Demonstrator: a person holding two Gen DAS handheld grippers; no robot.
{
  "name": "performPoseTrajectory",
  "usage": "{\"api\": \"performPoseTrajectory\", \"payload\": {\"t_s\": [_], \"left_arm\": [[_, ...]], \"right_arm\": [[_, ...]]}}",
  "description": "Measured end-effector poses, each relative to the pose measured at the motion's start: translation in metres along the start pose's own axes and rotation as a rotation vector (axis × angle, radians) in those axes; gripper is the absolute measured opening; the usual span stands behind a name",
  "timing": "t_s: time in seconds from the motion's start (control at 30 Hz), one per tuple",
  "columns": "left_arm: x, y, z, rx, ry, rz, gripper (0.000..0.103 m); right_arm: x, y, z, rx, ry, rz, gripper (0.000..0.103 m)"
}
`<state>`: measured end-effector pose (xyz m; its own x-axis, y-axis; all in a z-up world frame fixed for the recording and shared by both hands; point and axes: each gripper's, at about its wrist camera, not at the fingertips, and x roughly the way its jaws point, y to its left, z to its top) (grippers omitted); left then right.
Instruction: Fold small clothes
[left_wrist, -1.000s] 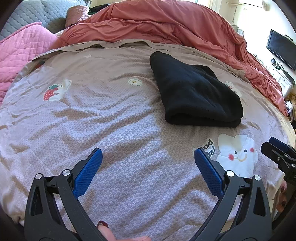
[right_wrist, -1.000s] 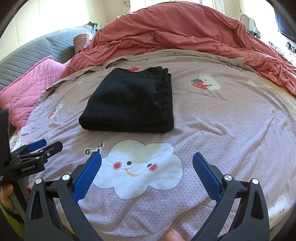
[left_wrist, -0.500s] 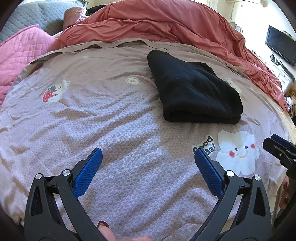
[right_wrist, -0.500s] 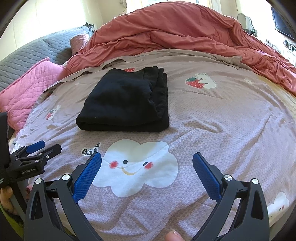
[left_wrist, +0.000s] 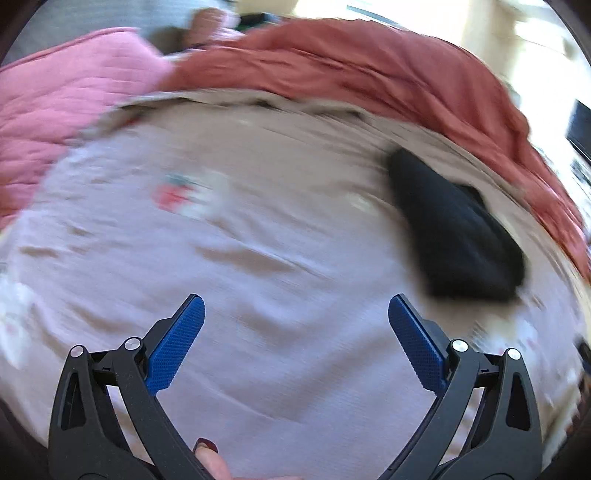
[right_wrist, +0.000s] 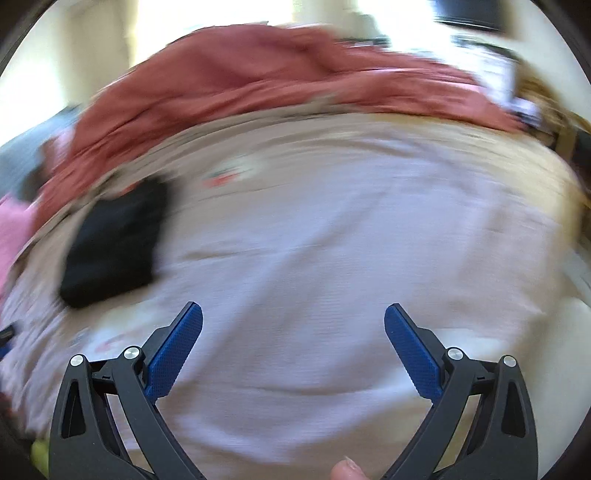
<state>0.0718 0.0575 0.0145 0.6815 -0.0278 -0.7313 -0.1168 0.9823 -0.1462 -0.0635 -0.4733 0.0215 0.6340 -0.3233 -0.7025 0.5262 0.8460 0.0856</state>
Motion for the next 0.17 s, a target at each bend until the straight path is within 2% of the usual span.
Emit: {"api": "performPoseTrajectory", "payload": {"t_s": [0.07,0.17], "left_arm": [[0.001,0.038,0.018,-0.050,-0.004,0.057,0.093],[0.001,0.110,0.044,-0.118,-0.028,0.212,0.094]], "right_arm": [[0.004,-0.055,0.001,0.098,-0.024,-0.168,0.098],[0.004,-0.149,-0.006,0.268,-0.043,-0.433,0.098]]}}
